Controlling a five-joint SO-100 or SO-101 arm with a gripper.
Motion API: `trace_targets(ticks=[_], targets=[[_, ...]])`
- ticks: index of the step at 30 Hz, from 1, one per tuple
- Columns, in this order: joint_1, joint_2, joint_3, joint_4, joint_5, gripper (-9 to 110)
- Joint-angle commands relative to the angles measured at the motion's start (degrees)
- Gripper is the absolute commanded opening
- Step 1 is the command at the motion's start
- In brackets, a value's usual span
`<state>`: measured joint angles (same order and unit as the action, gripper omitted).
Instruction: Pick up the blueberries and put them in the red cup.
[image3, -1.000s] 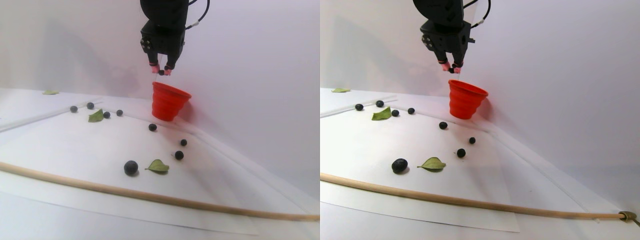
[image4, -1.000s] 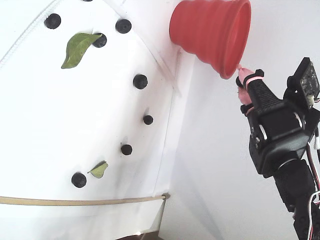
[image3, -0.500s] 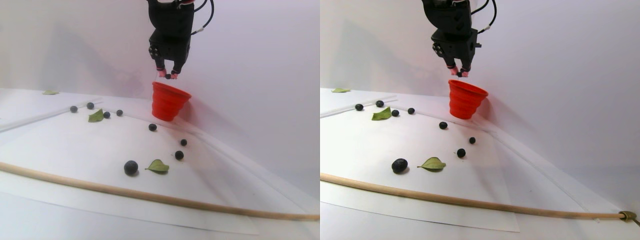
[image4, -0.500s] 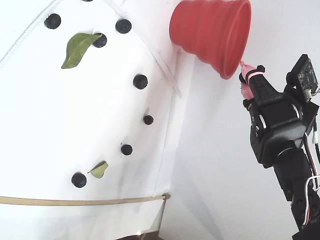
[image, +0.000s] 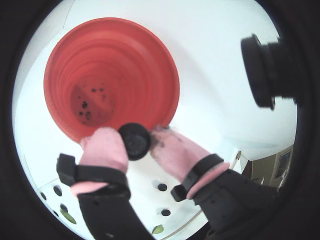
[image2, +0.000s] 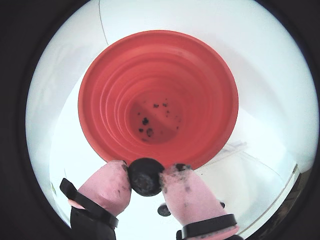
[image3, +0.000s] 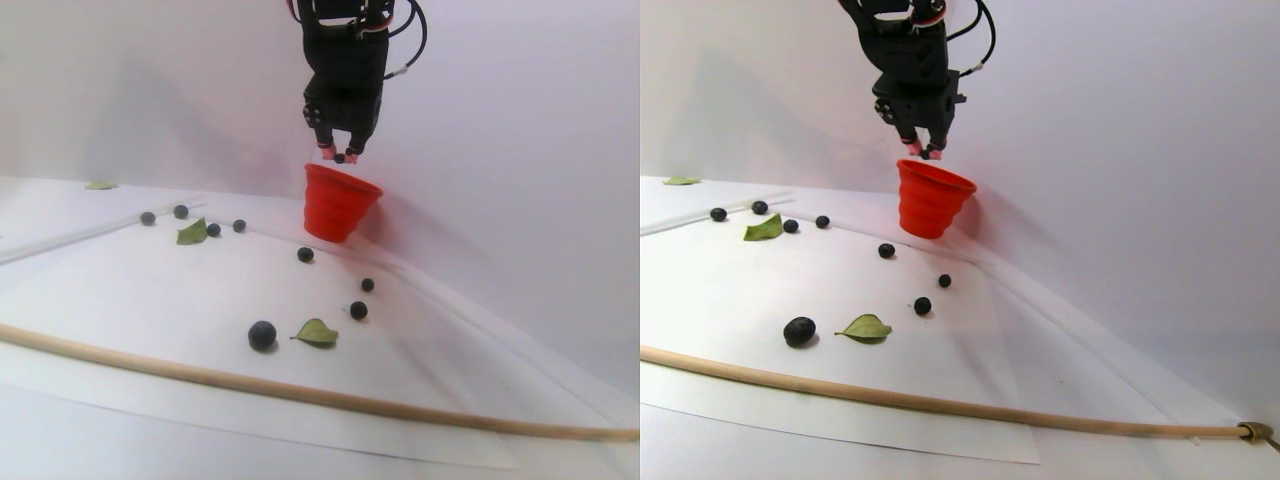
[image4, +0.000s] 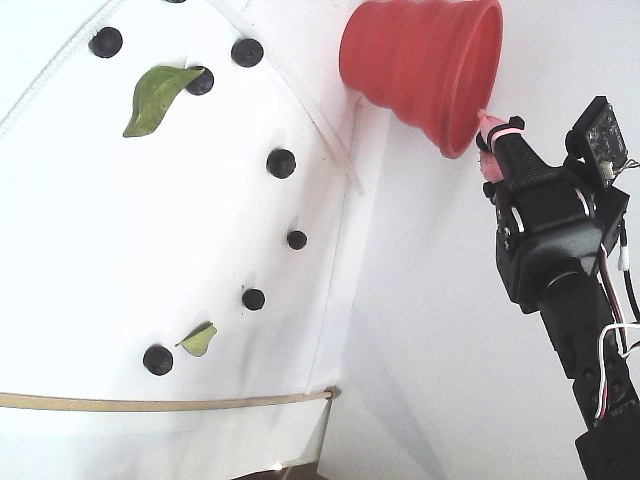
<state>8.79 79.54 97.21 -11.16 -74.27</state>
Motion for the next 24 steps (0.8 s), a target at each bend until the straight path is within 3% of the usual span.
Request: trace_targets(ticks=[1, 24], targets=[[3.9, 0.3, -8.3, -1.5, -0.4, 11], [4.7, -6.9, -18.9, -0.8, 0.0, 15]])
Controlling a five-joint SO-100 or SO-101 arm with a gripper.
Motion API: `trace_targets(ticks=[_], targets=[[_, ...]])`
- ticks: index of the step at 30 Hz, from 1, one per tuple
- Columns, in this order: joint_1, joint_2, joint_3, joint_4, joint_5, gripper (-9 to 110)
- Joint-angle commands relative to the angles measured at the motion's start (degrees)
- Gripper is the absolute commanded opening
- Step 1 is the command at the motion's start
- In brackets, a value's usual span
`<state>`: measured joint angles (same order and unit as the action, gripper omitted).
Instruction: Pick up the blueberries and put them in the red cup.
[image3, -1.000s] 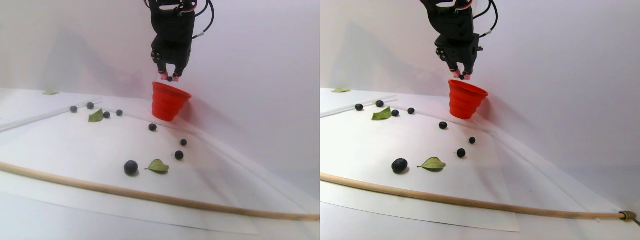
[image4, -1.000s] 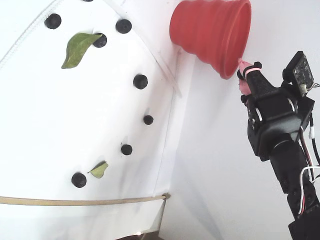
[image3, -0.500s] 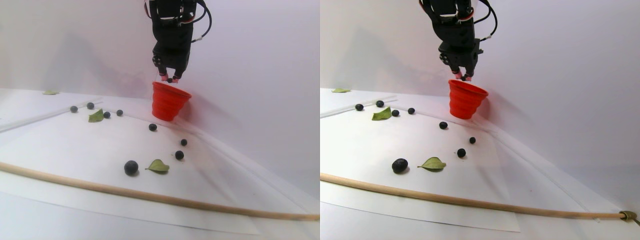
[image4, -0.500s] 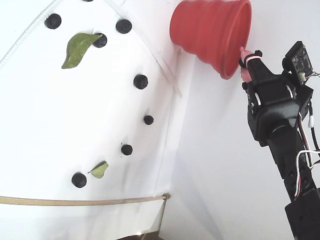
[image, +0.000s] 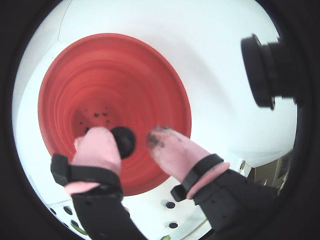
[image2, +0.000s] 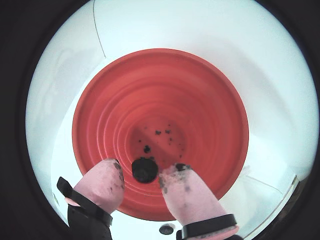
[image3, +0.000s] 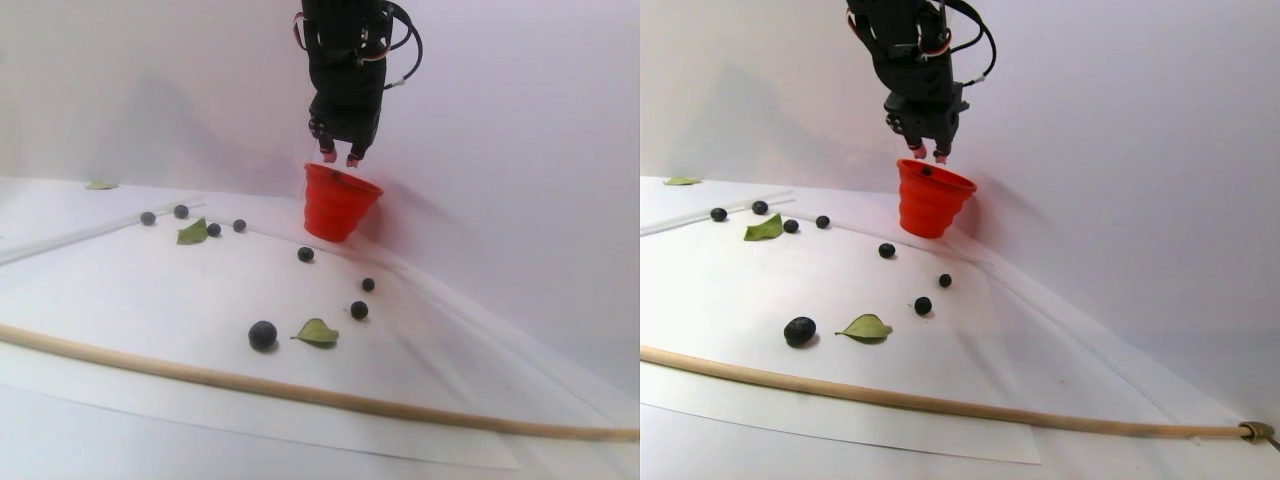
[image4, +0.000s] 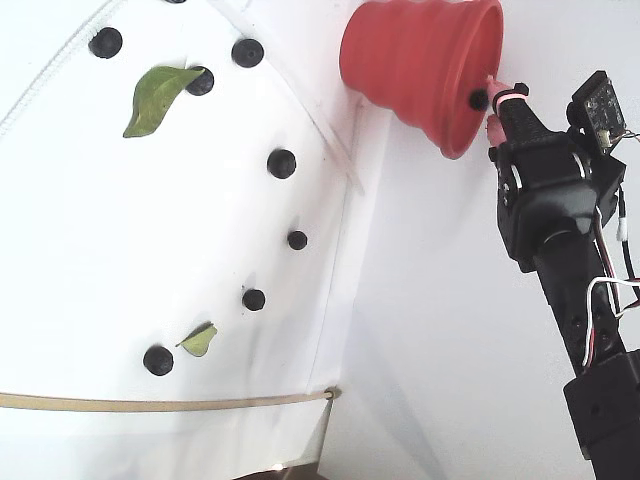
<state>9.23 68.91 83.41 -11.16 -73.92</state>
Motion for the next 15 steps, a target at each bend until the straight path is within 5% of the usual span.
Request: trace_targets(ticks=[1, 15], targets=[[4.1, 4.0, -4.7, -0.8, -0.8, 15], [3.3, 10.6, 1.7, -0.9, -3.2, 16]])
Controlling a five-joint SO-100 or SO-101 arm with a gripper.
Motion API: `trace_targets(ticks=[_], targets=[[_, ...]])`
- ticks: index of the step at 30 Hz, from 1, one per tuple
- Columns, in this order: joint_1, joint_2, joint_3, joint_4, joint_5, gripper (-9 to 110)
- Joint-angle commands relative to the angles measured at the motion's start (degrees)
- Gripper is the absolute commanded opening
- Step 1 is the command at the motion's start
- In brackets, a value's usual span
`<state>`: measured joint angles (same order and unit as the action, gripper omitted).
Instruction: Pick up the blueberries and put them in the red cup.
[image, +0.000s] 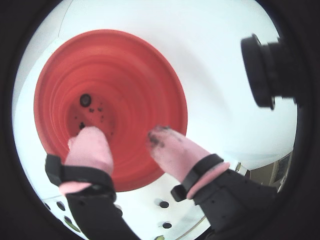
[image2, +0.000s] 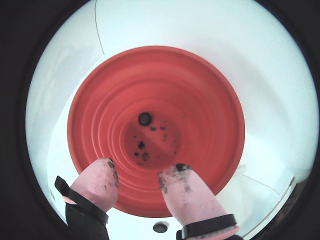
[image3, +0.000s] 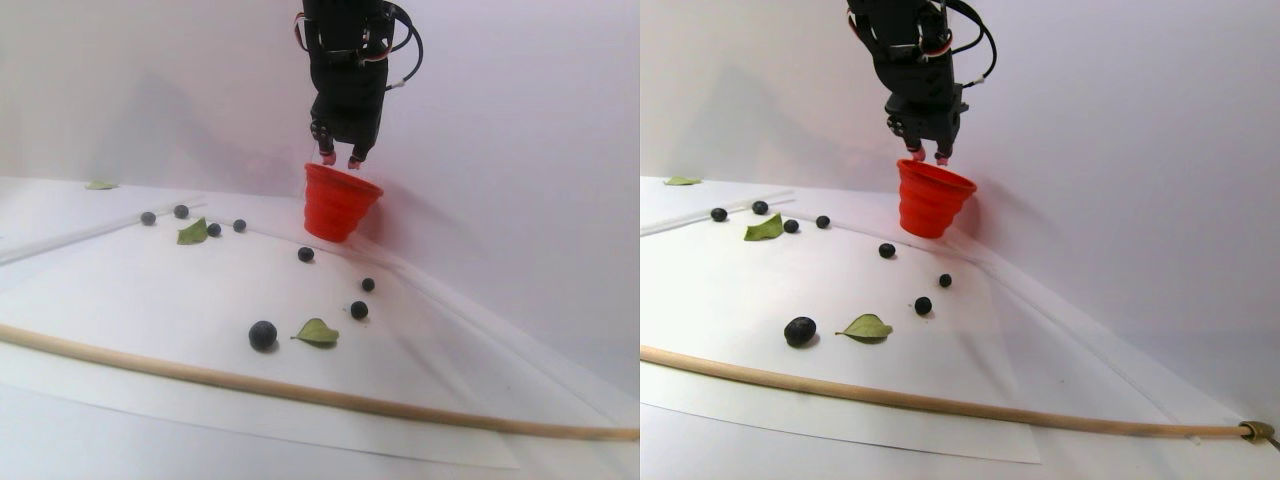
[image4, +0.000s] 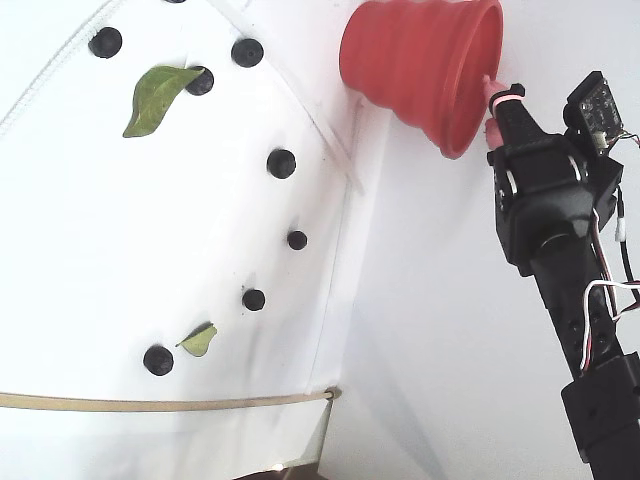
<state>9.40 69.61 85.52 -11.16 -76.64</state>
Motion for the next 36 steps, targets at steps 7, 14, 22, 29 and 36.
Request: trace_targets(ticks=[7, 14, 22, 29, 36], targets=[[2.4, 14.9, 4.1, -1.0, -0.4, 16], [1.4, 19.5, 9.5, -1.0, 0.6, 16], [1.1, 22.9, 14.8, -1.1, 2.0, 16], [0.7, 25.4, 19.7, -1.3, 3.0, 16], [0.4, 26.8, 24.1, -2.3, 3.9, 16]])
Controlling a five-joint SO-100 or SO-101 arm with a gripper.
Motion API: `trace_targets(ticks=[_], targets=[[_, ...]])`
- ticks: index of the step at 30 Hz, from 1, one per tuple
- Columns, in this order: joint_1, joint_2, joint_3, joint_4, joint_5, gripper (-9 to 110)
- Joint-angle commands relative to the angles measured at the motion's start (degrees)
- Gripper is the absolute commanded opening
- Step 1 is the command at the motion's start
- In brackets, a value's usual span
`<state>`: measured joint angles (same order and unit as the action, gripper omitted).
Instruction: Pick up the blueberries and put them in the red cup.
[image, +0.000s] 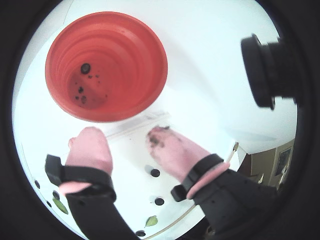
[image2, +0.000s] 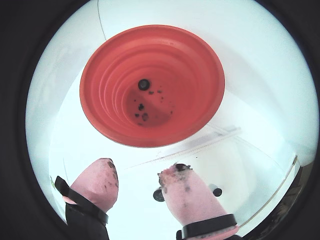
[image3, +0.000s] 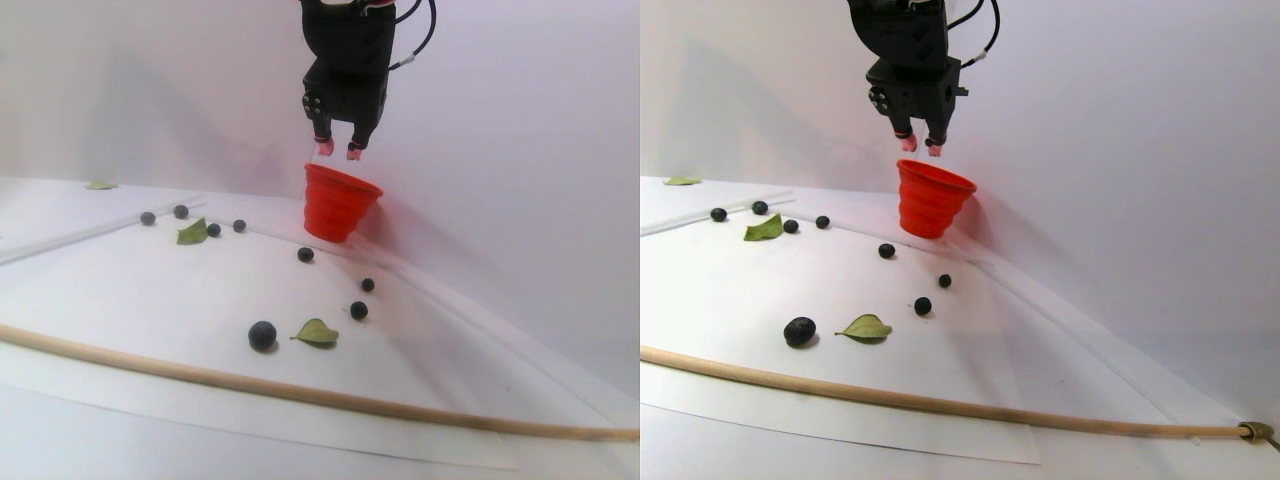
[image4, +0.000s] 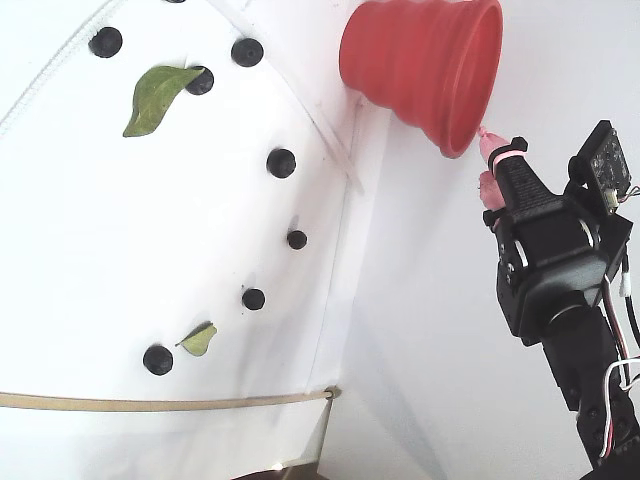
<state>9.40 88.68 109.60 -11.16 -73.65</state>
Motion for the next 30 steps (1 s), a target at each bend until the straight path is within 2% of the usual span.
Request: trace_targets(ticks=[1, 30], targets=[[0.4, 7.9, 0.6, -2.3, 1.1, 16], [-0.6, -1.8, 9.0, -10.6, 0.8, 17]])
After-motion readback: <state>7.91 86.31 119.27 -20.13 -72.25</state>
